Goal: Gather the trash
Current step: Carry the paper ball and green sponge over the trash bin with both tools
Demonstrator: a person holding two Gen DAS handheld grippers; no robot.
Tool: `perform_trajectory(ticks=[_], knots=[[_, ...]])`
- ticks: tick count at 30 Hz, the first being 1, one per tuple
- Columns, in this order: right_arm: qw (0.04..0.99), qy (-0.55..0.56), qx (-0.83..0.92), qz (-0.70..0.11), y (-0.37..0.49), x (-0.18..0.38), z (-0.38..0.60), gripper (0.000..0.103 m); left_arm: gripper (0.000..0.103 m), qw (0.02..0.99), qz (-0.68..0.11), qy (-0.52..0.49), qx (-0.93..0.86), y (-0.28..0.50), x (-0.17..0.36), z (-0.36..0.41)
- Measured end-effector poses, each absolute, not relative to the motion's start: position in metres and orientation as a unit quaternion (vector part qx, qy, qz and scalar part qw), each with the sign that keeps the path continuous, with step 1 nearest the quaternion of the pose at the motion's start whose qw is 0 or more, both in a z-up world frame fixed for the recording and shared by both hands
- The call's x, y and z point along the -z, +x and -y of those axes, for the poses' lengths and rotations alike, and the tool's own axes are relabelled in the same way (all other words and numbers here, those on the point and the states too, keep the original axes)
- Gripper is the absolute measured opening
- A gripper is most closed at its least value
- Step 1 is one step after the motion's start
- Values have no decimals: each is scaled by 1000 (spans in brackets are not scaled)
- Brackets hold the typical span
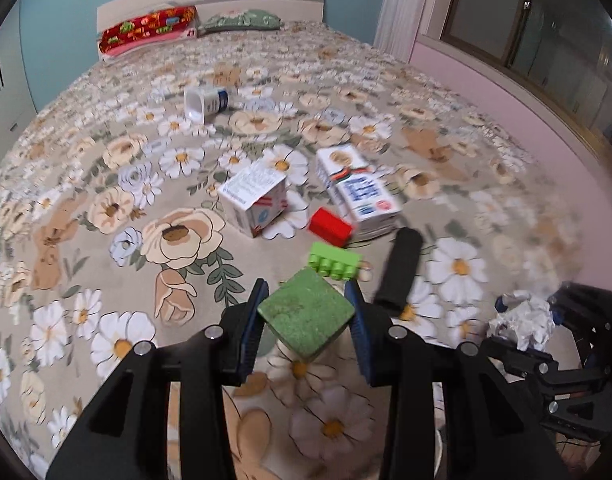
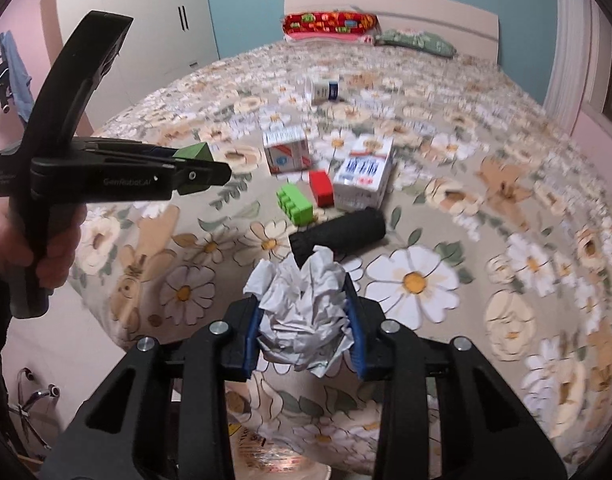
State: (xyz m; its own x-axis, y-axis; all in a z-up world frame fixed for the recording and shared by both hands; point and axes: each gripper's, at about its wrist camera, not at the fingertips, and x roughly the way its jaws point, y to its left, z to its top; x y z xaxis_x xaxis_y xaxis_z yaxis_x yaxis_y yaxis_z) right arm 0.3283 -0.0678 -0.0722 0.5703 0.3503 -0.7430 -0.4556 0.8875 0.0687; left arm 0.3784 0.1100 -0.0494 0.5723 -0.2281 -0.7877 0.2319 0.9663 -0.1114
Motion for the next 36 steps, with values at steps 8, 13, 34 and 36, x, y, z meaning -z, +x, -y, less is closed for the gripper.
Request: perform_trajectory(ticks=[8, 13, 34, 36], knots=[[898, -79, -240, -360, 297, 14, 80, 36, 42, 903, -415, 18, 111, 329, -9, -91], [907, -96, -250, -324, 275, -28, 88, 36, 42, 912, -398, 23, 99, 294, -43, -78], [933, -93, -262, -229, 168, -140, 148, 36, 42, 941, -330, 27, 69, 164, -132, -37], [932, -94, -262, -230, 161, -140, 152, 36, 42, 940, -331, 28, 73, 157, -131, -33]])
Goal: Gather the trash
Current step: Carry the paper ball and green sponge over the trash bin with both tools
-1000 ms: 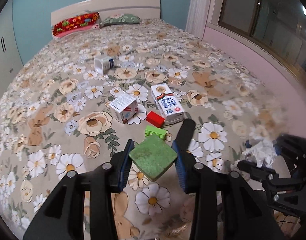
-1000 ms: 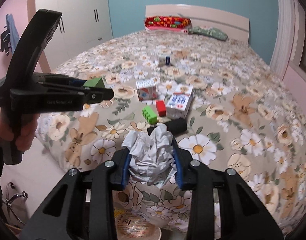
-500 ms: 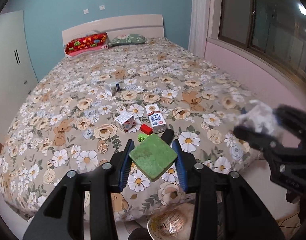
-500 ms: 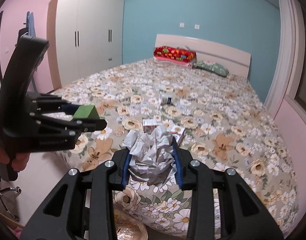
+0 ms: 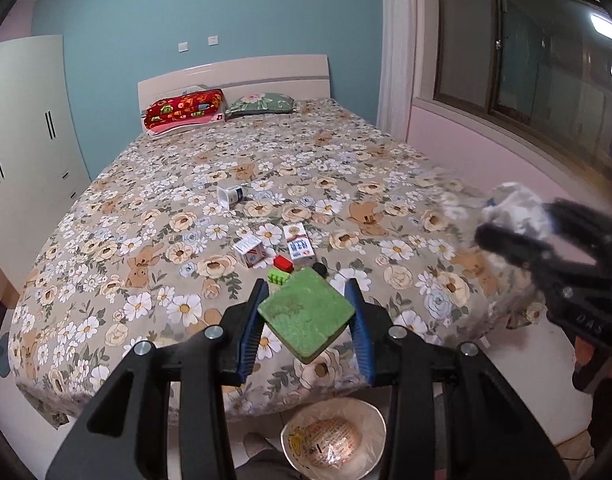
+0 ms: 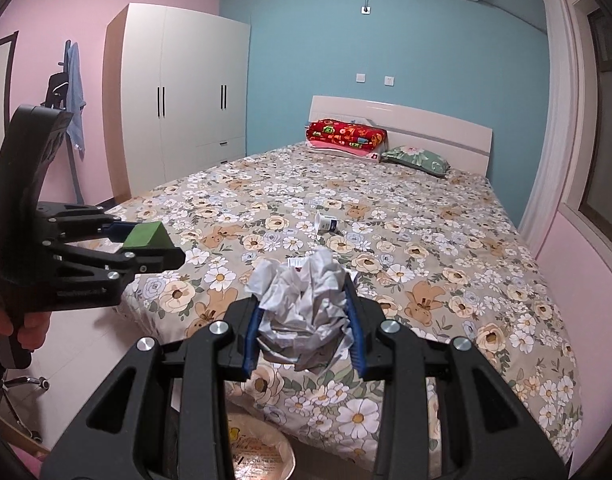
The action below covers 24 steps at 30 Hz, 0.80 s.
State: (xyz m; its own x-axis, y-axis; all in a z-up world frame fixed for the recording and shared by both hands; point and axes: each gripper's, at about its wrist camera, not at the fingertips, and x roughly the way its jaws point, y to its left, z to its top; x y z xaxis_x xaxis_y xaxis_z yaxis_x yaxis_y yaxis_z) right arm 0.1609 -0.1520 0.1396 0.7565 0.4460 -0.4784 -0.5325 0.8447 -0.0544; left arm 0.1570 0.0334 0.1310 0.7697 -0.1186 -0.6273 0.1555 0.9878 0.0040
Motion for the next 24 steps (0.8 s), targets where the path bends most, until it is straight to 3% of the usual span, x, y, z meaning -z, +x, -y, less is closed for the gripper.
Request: perform_trajectory(ticks=[12, 24], knots=[[912, -90, -279, -287, 140, -81, 154, 36, 42, 911, -405, -15, 81, 135, -53, -42], [854, -79, -289, -426, 154, 56, 137, 36, 42, 855, -512, -38, 69, 140, 70, -49]])
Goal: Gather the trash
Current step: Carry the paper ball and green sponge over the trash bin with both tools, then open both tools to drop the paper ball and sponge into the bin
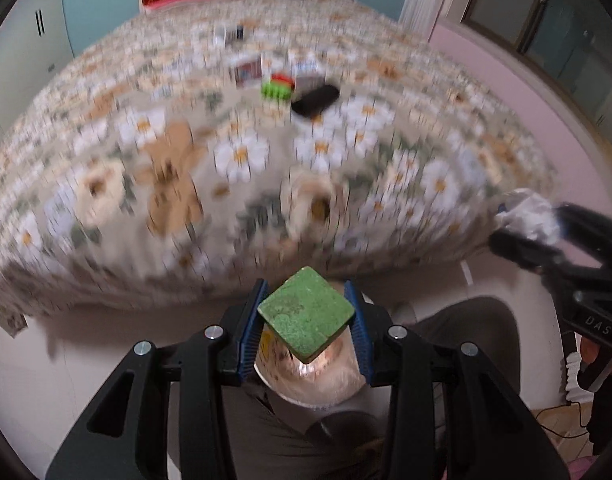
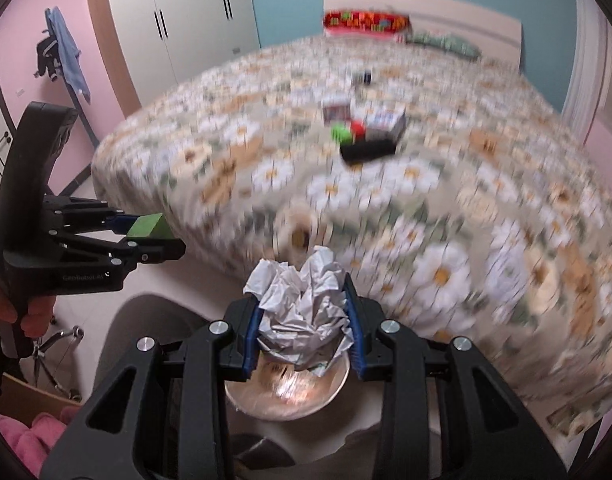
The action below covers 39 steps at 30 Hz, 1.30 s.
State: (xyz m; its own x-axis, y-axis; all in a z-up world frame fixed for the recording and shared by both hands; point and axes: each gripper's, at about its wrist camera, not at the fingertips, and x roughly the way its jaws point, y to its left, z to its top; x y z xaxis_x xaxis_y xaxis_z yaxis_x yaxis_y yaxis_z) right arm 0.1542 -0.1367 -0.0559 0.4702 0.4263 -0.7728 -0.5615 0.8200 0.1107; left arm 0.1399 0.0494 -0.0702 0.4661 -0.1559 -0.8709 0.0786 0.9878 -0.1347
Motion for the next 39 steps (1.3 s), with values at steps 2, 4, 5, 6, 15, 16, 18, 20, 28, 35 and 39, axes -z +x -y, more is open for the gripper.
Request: perform_trajectory(ticks=[2, 4, 5, 6, 15, 16, 18, 20, 28, 35, 39], knots=[[843, -81, -289, -447, 156, 80, 132, 36, 42, 843, -533, -38, 70, 141, 95, -45], [830, -80, -288, -471, 157, 106, 127, 36, 42, 830, -552, -42, 72, 142, 117, -42], [826, -79, -289, -478, 157, 113, 127, 36, 42, 822, -562, -44, 74, 142, 130, -41], [818, -79, -288, -491, 157, 127, 124, 36, 42, 818, -568, -45, 75, 142, 138, -40], [763, -81, -281, -577, 161, 224, 110, 36, 42, 772, -627, -73, 72, 151, 224, -37], [756, -82, -281, -586, 162, 236, 108, 36, 42, 769, -631, -75, 70, 152, 230, -37], [740, -84, -278, -607, 163, 259, 103, 36, 42, 757, -644, -82, 67, 157, 248, -37], [728, -87, -277, -621, 163, 276, 98, 36, 42, 749, -653, -88, 63, 164, 261, -36], [682, -85, -264, -676, 170, 344, 83, 36, 42, 708, -694, -116, 66, 179, 320, -30], [647, -89, -252, -714, 176, 391, 77, 36, 42, 681, -717, -138, 58, 188, 362, -32], [637, -94, -253, -722, 180, 405, 76, 37, 42, 666, -728, -154, 56, 192, 380, -33]])
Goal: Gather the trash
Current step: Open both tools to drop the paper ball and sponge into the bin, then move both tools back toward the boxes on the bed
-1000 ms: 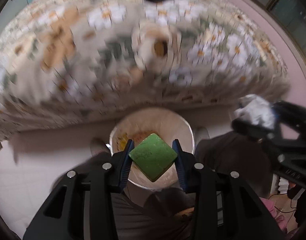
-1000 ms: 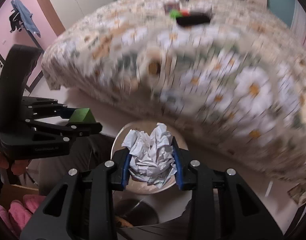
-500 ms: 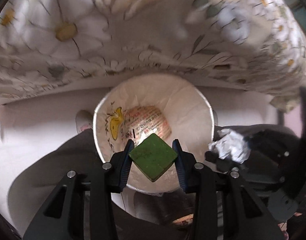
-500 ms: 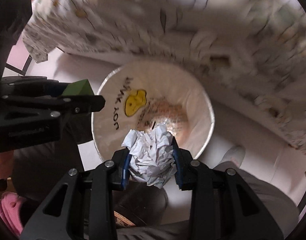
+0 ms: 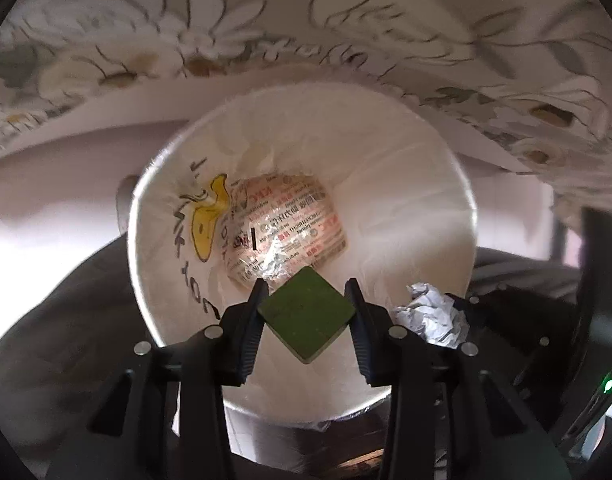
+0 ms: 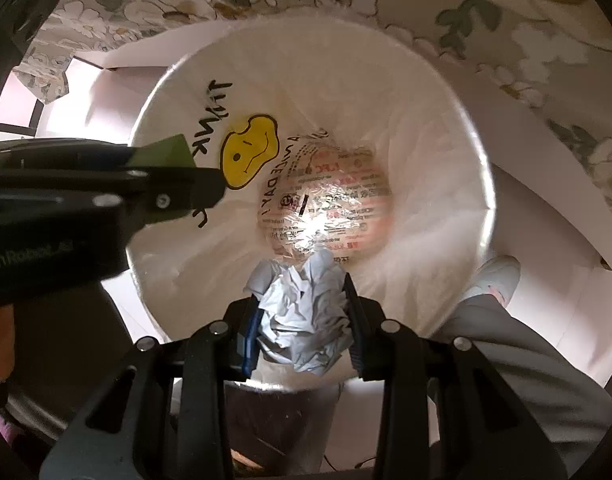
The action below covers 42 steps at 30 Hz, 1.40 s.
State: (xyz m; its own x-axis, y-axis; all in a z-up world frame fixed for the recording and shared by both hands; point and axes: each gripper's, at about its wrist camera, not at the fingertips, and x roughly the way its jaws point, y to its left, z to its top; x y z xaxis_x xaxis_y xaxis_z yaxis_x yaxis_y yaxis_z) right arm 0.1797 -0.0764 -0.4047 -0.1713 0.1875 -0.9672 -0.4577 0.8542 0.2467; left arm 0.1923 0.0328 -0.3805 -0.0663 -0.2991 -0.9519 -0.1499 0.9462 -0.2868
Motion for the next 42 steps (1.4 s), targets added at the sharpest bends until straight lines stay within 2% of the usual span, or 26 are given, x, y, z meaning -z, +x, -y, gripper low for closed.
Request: perform_trajectory(ticks=[10, 13, 33, 42], knots=[[621, -119, -258, -731, 175, 421, 69, 40, 44, 644, -746, -162, 45, 200, 407, -34], [622, -126, -240, -734, 179, 423, 69, 63, 62, 639, -752, -159, 38, 199, 410, -35], [646, -116, -241, -715, 173, 407, 78, 64, 63, 654, -738, -158, 42, 189, 397, -36], [672, -121, -248, -688, 164, 364, 92, 64, 63, 689, -710, -132, 57, 176, 345, -32]])
